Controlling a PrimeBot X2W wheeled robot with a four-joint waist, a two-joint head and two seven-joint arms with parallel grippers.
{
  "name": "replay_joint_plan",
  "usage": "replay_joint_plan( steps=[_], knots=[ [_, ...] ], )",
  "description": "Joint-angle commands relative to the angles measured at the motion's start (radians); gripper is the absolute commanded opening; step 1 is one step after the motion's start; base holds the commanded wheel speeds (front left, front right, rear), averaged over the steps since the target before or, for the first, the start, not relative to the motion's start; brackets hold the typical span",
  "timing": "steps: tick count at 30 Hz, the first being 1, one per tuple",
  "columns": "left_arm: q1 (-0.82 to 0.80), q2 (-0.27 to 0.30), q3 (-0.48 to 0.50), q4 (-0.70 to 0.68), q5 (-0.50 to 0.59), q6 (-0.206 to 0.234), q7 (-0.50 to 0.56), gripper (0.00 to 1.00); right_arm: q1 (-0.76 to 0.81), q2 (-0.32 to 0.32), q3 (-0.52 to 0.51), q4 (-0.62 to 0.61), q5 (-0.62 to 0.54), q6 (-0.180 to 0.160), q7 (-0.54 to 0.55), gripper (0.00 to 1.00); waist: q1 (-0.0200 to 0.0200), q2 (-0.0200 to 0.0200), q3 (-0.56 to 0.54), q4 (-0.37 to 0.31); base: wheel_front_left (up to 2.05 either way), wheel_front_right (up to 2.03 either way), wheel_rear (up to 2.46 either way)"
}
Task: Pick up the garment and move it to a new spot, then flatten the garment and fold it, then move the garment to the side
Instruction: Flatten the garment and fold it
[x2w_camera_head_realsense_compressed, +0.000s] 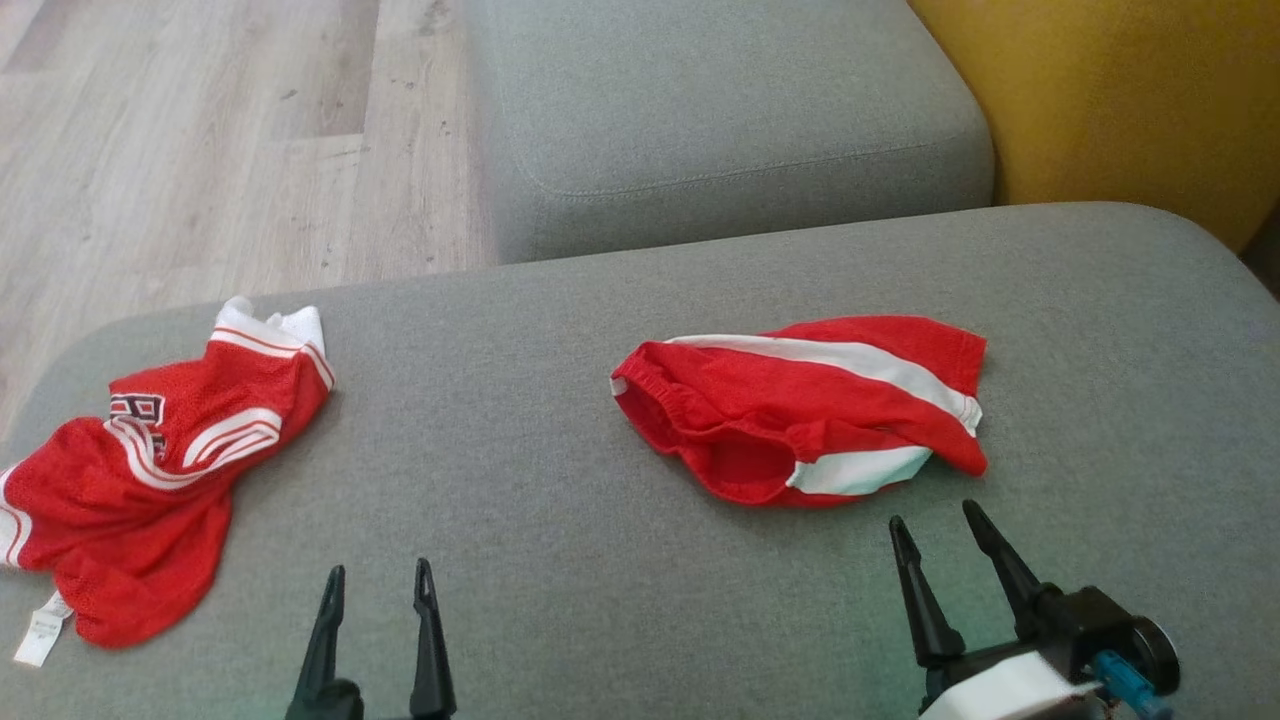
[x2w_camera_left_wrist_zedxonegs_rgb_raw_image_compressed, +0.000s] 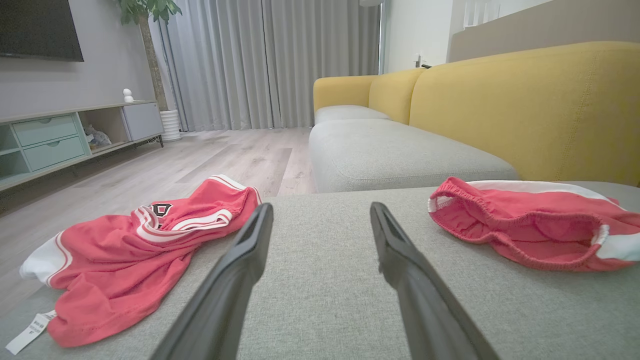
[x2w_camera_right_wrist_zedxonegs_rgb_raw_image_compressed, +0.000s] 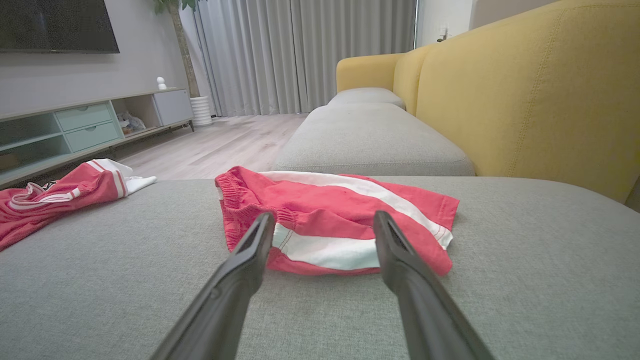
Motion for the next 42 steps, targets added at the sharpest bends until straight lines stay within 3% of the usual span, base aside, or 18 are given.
replay_joint_plan(
  steps=[1,14,22,32,37,42],
  knots=[
    [-0.033,-0.001,0.036,-0.022,0.014,0.000,-0.009,1.00,-0.032,-0.003,0.021,-0.033,0.002,-0.001,-0.006,1.00,0.0000,-0.0001,0.000,0.001,0.00,0.00,0.00],
    [-0.038,-0.001,0.027,0.007,0.010,-0.005,-0.010,1.00,-0.037,-0.003,0.022,-0.037,0.004,-0.001,-0.006,1.00,0.0000,-0.0001,0.010,0.015,0.00,0.00,0.00],
    [-0.088,-0.001,-0.033,0.077,-0.042,-0.043,-0.010,1.00,-0.047,-0.003,0.026,-0.036,0.008,-0.001,-0.006,1.00,0.0000,-0.0001,0.034,-0.021,0.00,0.00,0.00],
    [-0.324,-0.001,-0.261,0.228,-0.170,-0.134,-0.010,1.00,-0.081,-0.003,0.051,-0.039,0.008,-0.001,-0.006,1.00,0.0000,-0.0001,0.094,-0.183,0.00,0.00,0.00],
    [-0.427,-0.001,-0.371,0.337,-0.243,-0.148,-0.010,1.00,-0.095,-0.003,0.064,-0.040,0.012,-0.001,-0.006,1.00,0.0000,-0.0001,0.121,-0.280,0.00,0.00,0.00],
    [-0.512,-0.001,-0.433,0.414,-0.299,-0.126,-0.010,1.00,-0.108,-0.003,0.093,-0.042,0.015,-0.001,-0.006,1.00,0.0000,-0.0001,0.156,-0.364,0.00,0.00,0.00]
  ],
)
